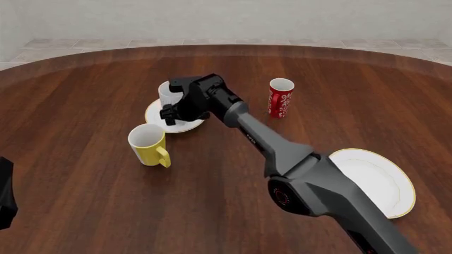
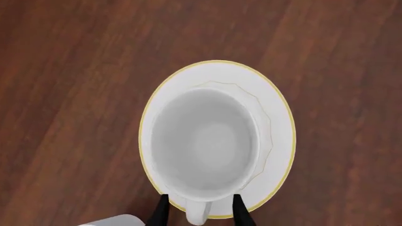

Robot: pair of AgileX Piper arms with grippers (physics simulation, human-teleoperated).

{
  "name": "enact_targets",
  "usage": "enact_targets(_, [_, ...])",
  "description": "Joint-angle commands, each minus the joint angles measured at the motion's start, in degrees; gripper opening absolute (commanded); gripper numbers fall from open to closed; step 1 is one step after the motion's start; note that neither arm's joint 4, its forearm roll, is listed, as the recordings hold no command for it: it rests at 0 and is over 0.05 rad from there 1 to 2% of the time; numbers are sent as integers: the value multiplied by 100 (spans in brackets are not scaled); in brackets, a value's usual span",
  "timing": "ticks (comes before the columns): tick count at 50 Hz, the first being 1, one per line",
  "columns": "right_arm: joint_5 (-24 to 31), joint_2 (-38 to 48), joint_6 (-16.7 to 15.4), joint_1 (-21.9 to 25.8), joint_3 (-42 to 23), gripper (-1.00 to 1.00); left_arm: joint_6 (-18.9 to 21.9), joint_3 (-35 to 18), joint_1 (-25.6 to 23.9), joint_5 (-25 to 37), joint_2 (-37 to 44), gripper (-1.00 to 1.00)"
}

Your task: Put the white mug on the left plate.

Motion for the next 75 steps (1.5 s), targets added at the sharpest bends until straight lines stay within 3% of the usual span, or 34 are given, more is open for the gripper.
enact_targets(1, [5,20,8,1,12,100,1,-5,3,2,0,100])
enact_targets(75, [687,-1053,-485,-148,16,100,-63,-101,-82,-38,-1,100])
